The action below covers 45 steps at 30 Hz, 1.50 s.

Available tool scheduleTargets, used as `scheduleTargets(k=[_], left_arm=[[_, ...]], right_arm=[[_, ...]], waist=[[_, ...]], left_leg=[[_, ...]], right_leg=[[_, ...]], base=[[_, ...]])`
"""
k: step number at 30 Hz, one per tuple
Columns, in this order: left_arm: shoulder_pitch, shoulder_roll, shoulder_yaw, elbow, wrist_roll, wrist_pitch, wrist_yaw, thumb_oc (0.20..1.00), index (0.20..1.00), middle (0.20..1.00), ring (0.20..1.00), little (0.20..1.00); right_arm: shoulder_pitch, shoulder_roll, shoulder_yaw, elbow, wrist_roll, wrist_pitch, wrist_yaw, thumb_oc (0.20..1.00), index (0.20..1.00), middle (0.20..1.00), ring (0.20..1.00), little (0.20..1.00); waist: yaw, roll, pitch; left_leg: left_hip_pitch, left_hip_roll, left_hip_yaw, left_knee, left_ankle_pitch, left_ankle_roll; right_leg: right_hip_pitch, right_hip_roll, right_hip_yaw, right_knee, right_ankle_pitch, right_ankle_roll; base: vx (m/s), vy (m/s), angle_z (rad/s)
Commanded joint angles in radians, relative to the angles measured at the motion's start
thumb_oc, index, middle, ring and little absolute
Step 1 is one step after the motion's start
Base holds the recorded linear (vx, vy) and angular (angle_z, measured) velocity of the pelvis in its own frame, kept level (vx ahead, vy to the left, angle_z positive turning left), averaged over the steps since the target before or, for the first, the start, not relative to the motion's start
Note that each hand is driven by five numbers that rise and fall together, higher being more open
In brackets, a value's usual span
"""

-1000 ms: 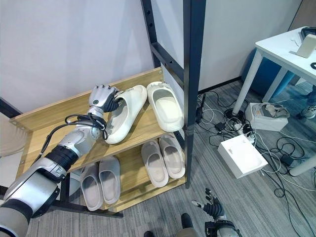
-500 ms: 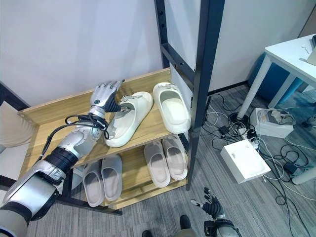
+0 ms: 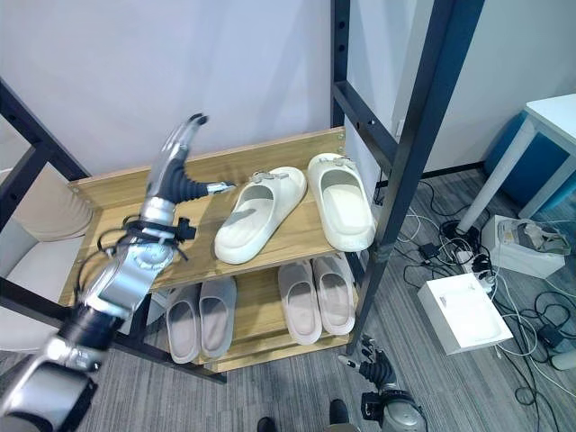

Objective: Arrange the slippers neatly on the shoe rack.

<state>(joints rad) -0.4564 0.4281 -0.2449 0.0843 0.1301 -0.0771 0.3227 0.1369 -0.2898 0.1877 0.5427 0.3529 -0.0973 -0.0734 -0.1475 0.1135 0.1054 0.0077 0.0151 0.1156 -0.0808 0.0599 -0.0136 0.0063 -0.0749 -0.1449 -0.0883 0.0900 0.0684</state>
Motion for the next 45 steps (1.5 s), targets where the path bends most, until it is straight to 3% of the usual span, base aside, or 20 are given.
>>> scheduleTargets(k=[1,6,14,22,28,37,45], left_arm=[[-0.016,-0.014,0.011,0.038,-0.413,-0.099,-0.076,1.0,1.0,1.0,1.0,1.0],[0.051,-0.054,-0.05,0.035,-0.632,-0.059,-0.151,1.0,1.0,1.0,1.0,1.0],[0.113,-0.041,-0.17,-0.064,-0.796,0.036,-0.249,1.0,1.0,1.0,1.0,1.0],[0.076,-0.035,-0.237,-0.102,-0.795,0.073,-0.276,1.0,1.0,1.0,1.0,1.0],[-0.029,-0.148,-0.294,0.034,-0.767,0.07,-0.236,1.0,1.0,1.0,1.0,1.0],[-0.168,-0.257,-0.285,0.269,-0.757,0.034,-0.138,1.0,1.0,1.0,1.0,1.0],[-0.199,-0.245,-0.244,0.298,-0.703,0.005,-0.091,1.0,1.0,1.0,1.0,1.0]], right_arm=[[-0.02,0.013,-0.005,-0.009,0.026,-0.007,0.01,1.0,1.0,1.0,1.0,1.0],[-0.061,-0.011,0.007,-0.011,0.057,0.017,0.015,1.0,1.0,1.0,1.0,1.0],[-0.126,-0.04,0.043,-0.06,0.098,0.073,0.029,1.0,1.0,1.0,1.0,1.0],[-0.107,-0.064,0.063,-0.135,0.092,0.096,0.047,1.0,1.0,1.0,1.0,1.0],[-0.168,-0.042,0.098,-0.112,0.094,0.102,0.03,1.0,1.0,1.0,1.0,1.0],[-0.27,0.0,0.118,0.005,0.114,0.091,-0.033,1.0,1.0,1.0,1.0,1.0],[-0.291,0.015,0.115,0.04,0.125,0.072,-0.054,1.0,1.0,1.0,1.0,1.0]], waist=[[0.016,-0.047,-0.017],[0.028,-0.053,-0.019],[0.041,-0.056,-0.027],[0.034,-0.056,-0.032],[0.024,-0.057,-0.031],[0.01,-0.053,-0.028],[0.006,-0.054,-0.028]], left_leg=[[0.057,-0.021,-0.047,-0.006,-0.072,-0.025],[0.058,-0.02,-0.059,-0.006,-0.07,-0.024],[0.06,-0.02,-0.068,-0.006,-0.07,-0.021],[0.061,-0.019,-0.065,-0.006,-0.071,-0.02],[0.063,-0.021,-0.065,-0.006,-0.07,-0.019],[0.063,-0.018,-0.05,-0.006,-0.072,-0.02],[0.066,-0.016,-0.043,-0.006,-0.073,-0.023]], right_leg=[[0.065,0.001,-0.066,0.001,-0.102,0.048],[0.071,0.0,-0.077,0.001,-0.106,0.047],[0.074,0.0,-0.08,0.001,-0.108,0.047],[0.075,0.001,-0.077,0.001,-0.109,0.047],[0.075,0.001,-0.076,0.001,-0.109,0.046],[0.071,0.0,-0.067,0.001,-0.107,0.047],[0.071,0.002,-0.064,0.001,-0.109,0.047]], base=[[0.0,-0.004,0.09],[0.01,-0.001,0.15],[0.0,0.001,0.06],[0.0,0.0,0.01],[0.0,0.0,0.0],[0.01,-0.001,-0.02],[0.01,-0.009,-0.08]])
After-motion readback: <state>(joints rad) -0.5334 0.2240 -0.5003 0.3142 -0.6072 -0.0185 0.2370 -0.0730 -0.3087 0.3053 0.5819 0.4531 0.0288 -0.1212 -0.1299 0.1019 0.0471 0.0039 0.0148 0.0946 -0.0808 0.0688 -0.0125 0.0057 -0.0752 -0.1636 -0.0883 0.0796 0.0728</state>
